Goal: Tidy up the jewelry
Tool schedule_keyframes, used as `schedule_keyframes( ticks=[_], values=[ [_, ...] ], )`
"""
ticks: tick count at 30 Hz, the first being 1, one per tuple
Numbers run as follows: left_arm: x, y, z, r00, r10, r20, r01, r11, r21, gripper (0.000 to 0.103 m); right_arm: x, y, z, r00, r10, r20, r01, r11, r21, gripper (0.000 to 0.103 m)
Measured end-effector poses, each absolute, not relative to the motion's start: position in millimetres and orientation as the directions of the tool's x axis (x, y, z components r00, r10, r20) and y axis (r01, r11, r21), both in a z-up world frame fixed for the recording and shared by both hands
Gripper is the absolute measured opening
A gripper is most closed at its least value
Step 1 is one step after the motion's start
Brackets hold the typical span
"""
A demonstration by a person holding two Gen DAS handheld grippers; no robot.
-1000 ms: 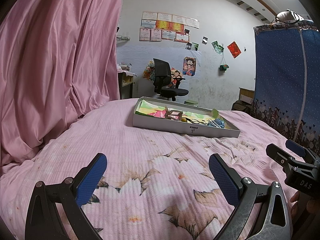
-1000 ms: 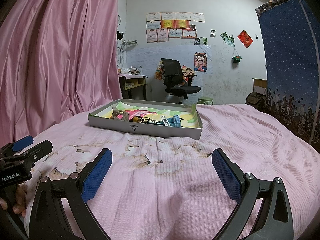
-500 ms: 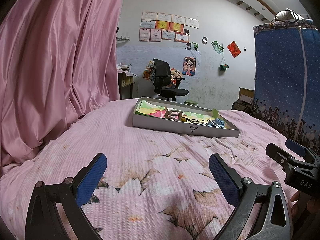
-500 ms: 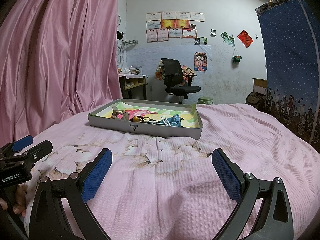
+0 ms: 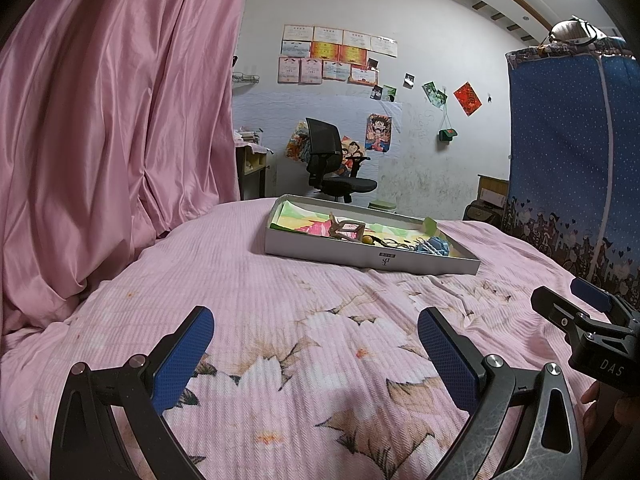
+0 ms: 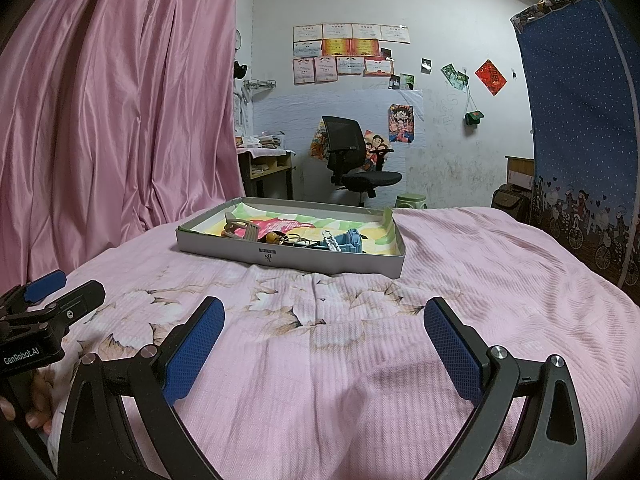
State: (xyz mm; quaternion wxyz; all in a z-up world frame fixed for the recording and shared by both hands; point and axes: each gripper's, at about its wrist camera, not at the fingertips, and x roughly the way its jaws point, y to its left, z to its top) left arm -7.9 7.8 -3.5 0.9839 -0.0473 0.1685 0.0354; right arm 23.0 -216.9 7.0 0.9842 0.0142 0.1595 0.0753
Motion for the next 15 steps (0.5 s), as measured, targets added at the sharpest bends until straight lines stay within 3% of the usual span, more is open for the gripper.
schedule_keyframes(
  ticks=[15],
  values=[
    [-8.0, 7.0, -3.2, 0.941, 0.054, -0.334, -0.085, 0.993, -0.08, 0.103, 23.2, -216.9, 7.5, 0.938, 0.153, -0.312, -0.144, 0.988, 0.052, 0.098]
  ],
)
